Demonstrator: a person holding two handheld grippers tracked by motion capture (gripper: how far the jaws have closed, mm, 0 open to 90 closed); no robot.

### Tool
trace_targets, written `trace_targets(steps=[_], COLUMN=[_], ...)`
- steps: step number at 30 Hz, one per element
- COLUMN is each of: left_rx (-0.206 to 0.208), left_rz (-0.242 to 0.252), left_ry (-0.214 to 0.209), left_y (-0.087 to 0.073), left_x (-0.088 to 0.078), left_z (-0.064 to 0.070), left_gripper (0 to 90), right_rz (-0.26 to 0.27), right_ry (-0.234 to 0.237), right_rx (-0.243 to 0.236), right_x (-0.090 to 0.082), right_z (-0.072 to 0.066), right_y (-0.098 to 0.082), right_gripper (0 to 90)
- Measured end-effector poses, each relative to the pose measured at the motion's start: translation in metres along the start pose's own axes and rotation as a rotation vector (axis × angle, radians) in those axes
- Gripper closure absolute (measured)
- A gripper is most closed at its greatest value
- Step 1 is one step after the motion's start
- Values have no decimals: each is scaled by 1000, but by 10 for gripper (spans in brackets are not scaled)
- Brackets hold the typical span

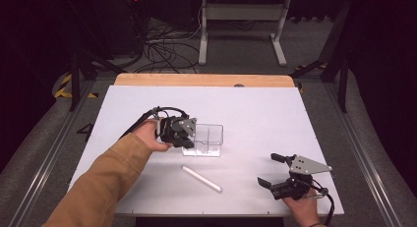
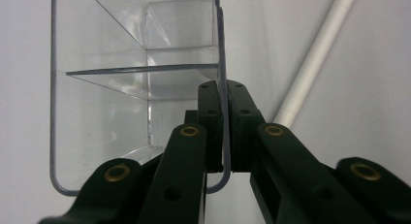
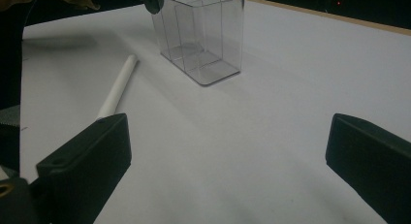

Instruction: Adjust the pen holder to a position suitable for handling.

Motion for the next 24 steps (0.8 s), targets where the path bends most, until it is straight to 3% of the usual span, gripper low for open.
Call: trace_targets(steps=[10, 18, 24], left_rx=[-55, -111, -124], left_rz=[42, 197, 235], left_ry=[31, 66, 75], left_y=[0, 4, 6], left_x=[-16, -46, -51], left_z=[1, 12, 18], left_gripper=[648, 513, 425], right_rz=[-1, -2, -3], right_ry=[0, -3, -4], right_rx=[3, 6, 4], right_x=[0, 0, 0], right_z=[0, 1, 0], right_y=[0, 0, 0], right_gripper=[28, 28, 28])
Point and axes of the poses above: each handheld gripper's, and its own axes: x roughly forward along the jaws, y roughly out of its top, z roughly to its right, the point moved 5 cm from there along x, roughly forward along the jaws, and after that the axes turned 10 degrees about -x, right-handed, at the moved point
